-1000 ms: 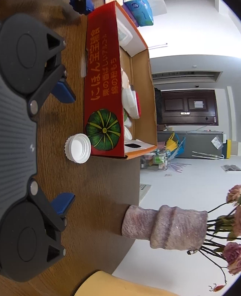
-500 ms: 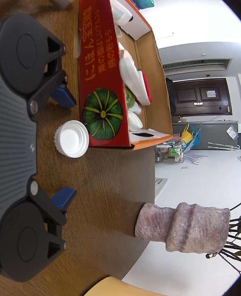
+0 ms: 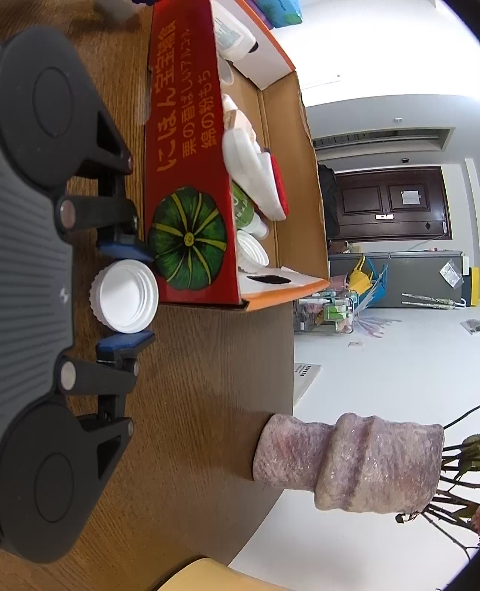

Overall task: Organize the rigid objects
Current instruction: 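Carry the blue cap and small white cap with both tools over the box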

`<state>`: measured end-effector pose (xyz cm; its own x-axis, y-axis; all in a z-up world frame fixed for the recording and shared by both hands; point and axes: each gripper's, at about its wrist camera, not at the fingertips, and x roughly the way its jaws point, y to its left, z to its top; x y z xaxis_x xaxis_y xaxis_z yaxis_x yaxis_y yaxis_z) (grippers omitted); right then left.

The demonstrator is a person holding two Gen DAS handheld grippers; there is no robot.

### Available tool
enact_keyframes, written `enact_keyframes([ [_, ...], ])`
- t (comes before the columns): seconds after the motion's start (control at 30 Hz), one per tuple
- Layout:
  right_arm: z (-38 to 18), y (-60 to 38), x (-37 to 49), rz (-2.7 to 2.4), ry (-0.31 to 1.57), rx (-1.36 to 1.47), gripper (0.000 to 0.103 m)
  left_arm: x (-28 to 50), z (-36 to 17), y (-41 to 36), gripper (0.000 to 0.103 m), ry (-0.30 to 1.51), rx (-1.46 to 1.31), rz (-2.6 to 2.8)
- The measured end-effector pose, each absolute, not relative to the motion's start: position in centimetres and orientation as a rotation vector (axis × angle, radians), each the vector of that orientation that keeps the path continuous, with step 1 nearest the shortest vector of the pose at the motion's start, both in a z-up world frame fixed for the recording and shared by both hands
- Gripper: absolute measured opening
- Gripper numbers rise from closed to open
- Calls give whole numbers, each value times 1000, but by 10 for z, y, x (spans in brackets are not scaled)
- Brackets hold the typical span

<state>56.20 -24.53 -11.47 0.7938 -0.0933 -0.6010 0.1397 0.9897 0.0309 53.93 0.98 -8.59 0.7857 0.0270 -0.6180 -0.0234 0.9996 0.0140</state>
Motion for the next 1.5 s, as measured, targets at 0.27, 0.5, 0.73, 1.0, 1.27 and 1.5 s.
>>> enact_keyframes([
  [0.27,-113,-241,554,-124,625,67,39,538,-86,10,52,664,8,26],
  [0.5,-111,-234,543,-117,607,60,39,535,-85,10,52,656,8,27],
  [0.73,-108,-223,528,-85,596,60,39,528,-82,7,52,637,20,18],
  [1.0,-98,-207,506,-38,556,69,39,514,-70,0,52,587,27,-8],
  [1.27,-77,-193,483,30,493,97,39,501,-55,-2,52,544,23,-24],
  [1.5,-57,-185,473,59,437,107,39,494,-45,-5,52,516,19,-31],
])
